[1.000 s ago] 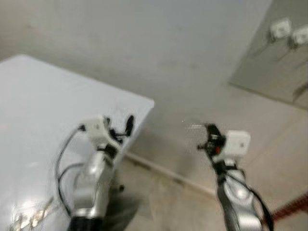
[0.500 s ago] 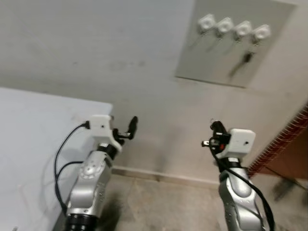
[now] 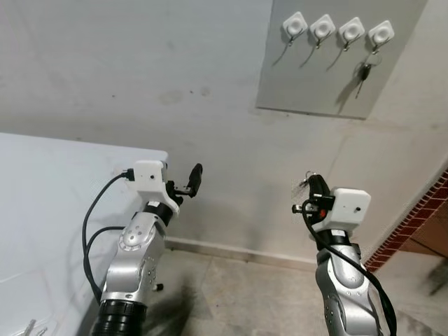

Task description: Hang keys on a hook

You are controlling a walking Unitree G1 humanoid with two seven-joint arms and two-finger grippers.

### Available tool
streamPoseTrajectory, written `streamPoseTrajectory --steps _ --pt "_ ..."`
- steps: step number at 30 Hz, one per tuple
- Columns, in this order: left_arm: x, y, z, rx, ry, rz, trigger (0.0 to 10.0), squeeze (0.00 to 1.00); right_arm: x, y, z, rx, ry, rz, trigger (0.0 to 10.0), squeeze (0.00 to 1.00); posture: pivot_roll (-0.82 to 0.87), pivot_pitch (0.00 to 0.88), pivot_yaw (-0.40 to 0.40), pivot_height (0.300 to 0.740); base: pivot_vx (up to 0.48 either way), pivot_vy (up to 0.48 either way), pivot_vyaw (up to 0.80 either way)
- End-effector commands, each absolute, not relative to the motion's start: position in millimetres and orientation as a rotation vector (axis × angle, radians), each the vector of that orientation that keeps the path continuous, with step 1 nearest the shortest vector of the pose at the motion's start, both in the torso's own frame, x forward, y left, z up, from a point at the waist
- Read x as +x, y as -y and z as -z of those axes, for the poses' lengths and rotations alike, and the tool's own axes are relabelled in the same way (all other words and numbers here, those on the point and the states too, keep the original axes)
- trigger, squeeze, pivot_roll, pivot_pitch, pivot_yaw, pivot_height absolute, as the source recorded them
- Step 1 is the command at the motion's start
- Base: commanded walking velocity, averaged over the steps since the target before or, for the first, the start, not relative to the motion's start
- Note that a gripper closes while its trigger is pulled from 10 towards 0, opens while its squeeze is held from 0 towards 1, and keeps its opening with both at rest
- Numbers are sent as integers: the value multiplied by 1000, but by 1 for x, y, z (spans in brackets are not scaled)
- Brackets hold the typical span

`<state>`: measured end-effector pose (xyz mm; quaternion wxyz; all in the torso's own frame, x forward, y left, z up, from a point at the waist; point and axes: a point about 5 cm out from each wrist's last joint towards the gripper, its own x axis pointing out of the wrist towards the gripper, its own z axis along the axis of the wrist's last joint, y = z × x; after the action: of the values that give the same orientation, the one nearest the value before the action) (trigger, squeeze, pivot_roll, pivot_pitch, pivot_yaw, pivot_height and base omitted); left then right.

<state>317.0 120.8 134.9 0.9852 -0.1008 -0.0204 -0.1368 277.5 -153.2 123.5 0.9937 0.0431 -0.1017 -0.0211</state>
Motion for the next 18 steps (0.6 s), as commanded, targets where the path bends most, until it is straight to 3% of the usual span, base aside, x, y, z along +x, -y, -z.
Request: streamPoseTrajectory --steps 1,18 --pt "320 -120 -135 -196 27 284 10000 0 277 154 -122 87 204 58 10000 0 15 11 33 740 0 0 0" --pt "325 -109 -135 -206 23 323 10000 0 275 161 -124 73 213 104 10000 0 -44 11 40 740 0 0 0"
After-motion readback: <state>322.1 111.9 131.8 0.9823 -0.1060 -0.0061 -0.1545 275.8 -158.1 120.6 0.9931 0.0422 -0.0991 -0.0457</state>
